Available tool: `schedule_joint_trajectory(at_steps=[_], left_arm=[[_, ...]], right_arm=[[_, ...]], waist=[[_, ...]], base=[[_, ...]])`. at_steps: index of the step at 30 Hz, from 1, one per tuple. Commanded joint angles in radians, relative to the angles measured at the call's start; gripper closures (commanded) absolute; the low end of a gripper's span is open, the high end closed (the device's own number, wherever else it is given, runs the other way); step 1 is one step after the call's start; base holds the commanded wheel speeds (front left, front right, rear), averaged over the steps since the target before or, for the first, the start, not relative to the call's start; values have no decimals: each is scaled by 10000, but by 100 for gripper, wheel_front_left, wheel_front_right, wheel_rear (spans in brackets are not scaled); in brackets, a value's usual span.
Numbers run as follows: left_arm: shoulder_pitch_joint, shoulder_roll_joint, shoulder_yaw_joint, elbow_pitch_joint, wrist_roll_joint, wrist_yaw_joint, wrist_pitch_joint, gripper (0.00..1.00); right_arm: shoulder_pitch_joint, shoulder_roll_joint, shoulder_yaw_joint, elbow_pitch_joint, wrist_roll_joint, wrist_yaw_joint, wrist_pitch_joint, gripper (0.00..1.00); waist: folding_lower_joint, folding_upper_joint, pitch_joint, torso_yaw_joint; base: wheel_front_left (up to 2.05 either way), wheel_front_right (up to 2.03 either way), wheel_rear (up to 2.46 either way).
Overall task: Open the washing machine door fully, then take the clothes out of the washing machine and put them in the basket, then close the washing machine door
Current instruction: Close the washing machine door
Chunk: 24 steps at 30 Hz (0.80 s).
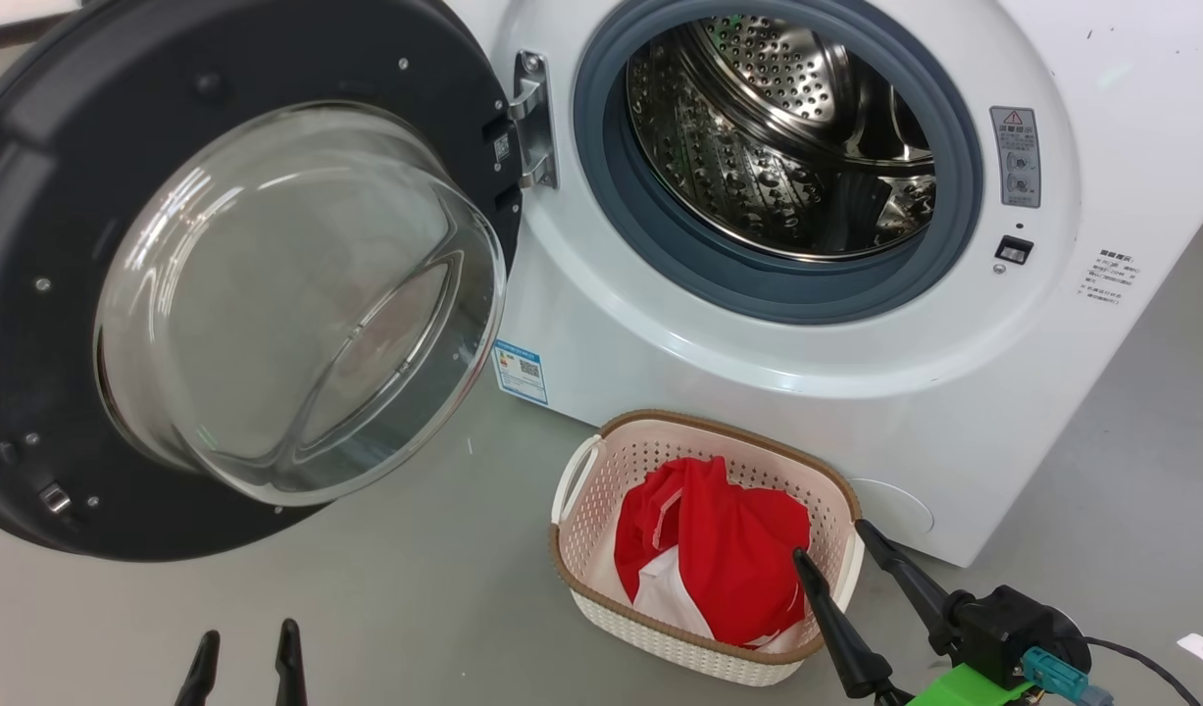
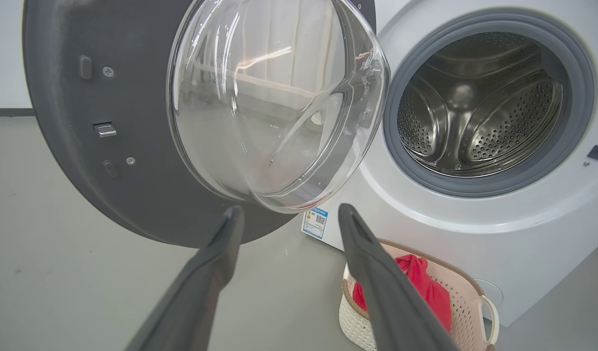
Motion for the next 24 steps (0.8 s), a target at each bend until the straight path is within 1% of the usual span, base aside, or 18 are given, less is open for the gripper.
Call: schedule_joint_trajectory(at_steps=[1,6,8,9,10,11,14,18,21,24], left_arm=[[-99,53,298,-310,-76,99,-53,0],[-177,53,282,-428,-210,64,-53,0],[-258,53,331,-584,-329,16,-53,54],[-309,53,369,-684,-342,-16,-53,70],[-373,53,421,-795,-368,-56,-53,96],[-459,53,512,-936,-421,-98,-53,100],[-856,53,1009,-1532,-470,-269,-53,100],[-1719,104,1988,-2317,-419,-628,-53,100],[-2549,413,2687,-2544,-593,-801,-53,100],[-3498,924,3264,-2472,-1036,-878,-53,100]], right_arm=[[-440,-134,220,-210,72,62,-63,0],[-414,-129,192,-223,67,62,-63,0],[-400,-121,176,-234,54,62,-63,0],[-396,-117,170,-237,49,62,-63,0],[-394,-113,167,-238,42,62,-63,0],[-391,-106,166,-241,34,62,-63,0],[-382,-92,161,-254,17,62,-63,0],[-346,-68,111,-292,-17,62,-63,0],[-312,-52,89,-314,-51,62,-63,0],[-304,-59,80,-333,-79,62,-63,0]], waist=[[0,0,-1,-8],[0,0,32,-12],[0,0,60,-8],[0,0,77,-5],[0,0,94,-3],[0,0,107,-1],[0,0,160,2],[0,0,251,-3],[0,0,326,-16],[0,0,422,-73]], base=[[0,0,0],[0,0,0],[0,0,0],[0,0,0],[0,0,0],[0,0,0],[0,0,0],[0,0,0],[0,0,0],[0,0,0]])
